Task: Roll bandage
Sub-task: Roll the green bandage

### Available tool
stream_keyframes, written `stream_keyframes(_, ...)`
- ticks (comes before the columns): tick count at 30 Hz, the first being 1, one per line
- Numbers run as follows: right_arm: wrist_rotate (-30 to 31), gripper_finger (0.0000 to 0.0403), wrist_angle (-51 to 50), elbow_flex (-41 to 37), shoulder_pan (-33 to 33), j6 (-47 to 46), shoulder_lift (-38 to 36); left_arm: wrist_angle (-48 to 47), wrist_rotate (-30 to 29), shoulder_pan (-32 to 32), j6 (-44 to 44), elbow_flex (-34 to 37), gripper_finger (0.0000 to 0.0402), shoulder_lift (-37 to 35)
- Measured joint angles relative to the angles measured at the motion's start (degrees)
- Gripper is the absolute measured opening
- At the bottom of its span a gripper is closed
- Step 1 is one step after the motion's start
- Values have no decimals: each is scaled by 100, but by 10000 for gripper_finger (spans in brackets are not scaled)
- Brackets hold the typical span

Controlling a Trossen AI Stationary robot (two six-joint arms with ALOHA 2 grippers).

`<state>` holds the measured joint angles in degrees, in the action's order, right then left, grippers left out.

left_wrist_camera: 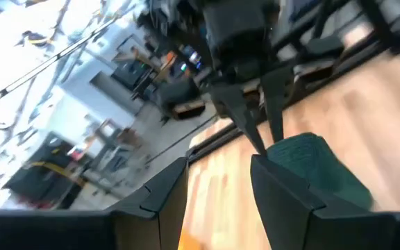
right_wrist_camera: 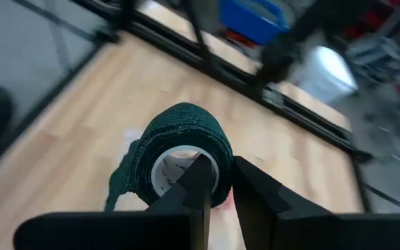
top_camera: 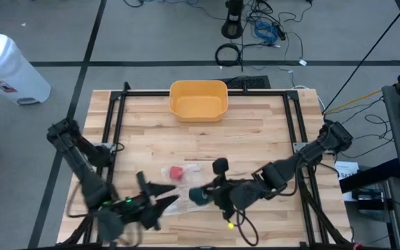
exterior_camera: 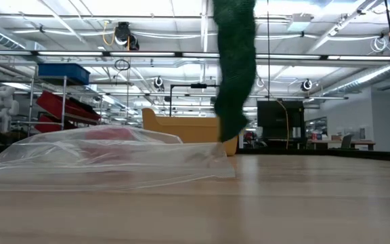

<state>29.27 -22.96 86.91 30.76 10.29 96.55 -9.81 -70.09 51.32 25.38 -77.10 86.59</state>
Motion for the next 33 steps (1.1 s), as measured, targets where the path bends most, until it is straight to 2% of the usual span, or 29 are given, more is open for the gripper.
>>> stream_keyframes(5, -526, 45, 529, 0, 1, 344, 0, -74, 104, 464, -364, -4, 164, -183)
stream_keyframes(10, -688, 45, 2021, -4, -88, 1468, -3, -372, 67, 577, -555, -4, 164, -188)
stream_keyframes(15, -834, 45, 2584, 2, -183, 2186, 0, -330, -708, 705, -739, -4, 164, -193)
stream_keyframes(17, -835, 45, 2773, 2, -195, 2336, 0, -330, -809, 765, -852, -4, 164, -193)
stream_keyframes(26, -1023, 45, 3261, -60, -197, 2423, -2, -316, -875, 808, -1157, -4, 164, -193)
stream_keyframes(33, -1162, 45, 4488, -734, -405, 2289, 2, -314, -898, 808, -1310, -4, 164, -191)
